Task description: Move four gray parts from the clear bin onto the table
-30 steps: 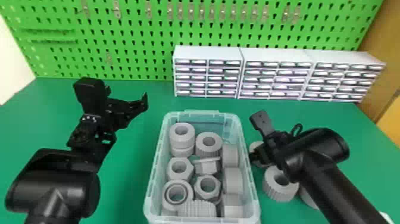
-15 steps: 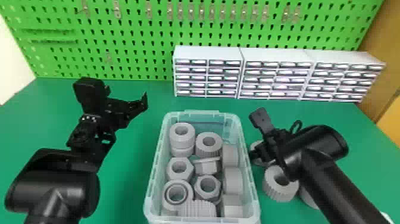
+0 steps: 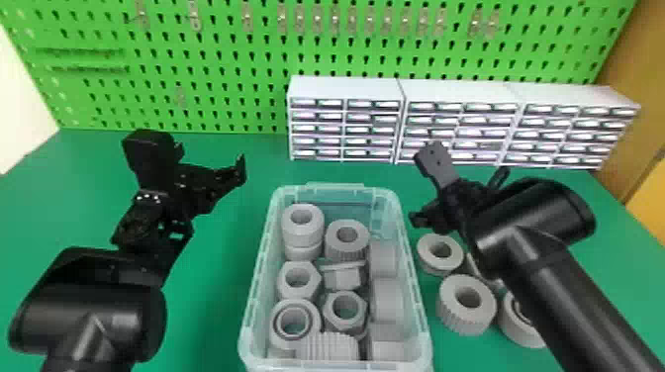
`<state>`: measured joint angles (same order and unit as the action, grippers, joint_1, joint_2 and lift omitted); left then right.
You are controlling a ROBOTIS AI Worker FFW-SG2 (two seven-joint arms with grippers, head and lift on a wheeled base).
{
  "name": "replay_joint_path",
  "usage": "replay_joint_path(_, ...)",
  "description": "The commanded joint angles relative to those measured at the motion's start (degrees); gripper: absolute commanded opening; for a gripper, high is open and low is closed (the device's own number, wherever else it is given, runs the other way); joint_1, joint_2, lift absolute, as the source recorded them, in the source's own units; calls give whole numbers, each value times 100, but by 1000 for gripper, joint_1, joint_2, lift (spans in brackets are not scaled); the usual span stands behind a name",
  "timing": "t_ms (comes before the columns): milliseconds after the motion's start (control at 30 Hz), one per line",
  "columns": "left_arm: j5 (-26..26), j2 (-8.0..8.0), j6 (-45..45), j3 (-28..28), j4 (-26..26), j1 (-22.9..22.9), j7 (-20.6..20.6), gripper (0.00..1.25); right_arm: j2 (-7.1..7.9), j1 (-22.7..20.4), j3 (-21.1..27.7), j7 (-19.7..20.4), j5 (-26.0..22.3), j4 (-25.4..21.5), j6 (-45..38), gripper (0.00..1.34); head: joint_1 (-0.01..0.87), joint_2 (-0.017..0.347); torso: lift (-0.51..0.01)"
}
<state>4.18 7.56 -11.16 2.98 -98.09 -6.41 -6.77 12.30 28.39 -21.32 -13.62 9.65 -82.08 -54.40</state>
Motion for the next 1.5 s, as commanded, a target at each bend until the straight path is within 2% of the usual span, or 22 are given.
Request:
replay_joint_path(0,-5,0,0,1,0,9,0,1141,27,-44,-30,0,-25,-599,-62,813,686,26,-50)
replay_joint_path(233,3,-9,0,-8,0,17,0,1141,-8,-290,84,8,-60,-1460,-44,813,686,26,-50)
replay_joint_path(400,12,-18,9,-61,0,44,0,1143,-61,-606,523,17,-60,-2049,9,812,686,26,-50)
replay_joint_path(633,30,-26,9,-78,0,52,9,1143,-105,-1125,1332,26,-139,-2453,448,812,686,26,-50)
replay_joint_path(800,223,-53,9,-166,0,52,18,1143,-175,-1476,1894,26,-411,-2453,1002,812,686,26,-50)
replay_joint_path(900,250,-79,26,-254,0,79,26,1143,-193,-1608,2061,26,-534,-2392,1274,812,686,26,-50)
replay_joint_path(1133,250,-88,97,-298,0,88,35,1143,-245,-1793,2220,26,-895,-2084,2171,812,686,26,-50)
replay_joint_path(1367,206,-105,272,-298,0,88,79,1140,-245,-1916,2325,17,-1062,-1829,2769,812,686,26,-50)
replay_joint_path(1467,206,-105,325,-280,0,96,123,1143,-298,-2004,2492,17,-1185,-1715,2927,812,686,26,-50)
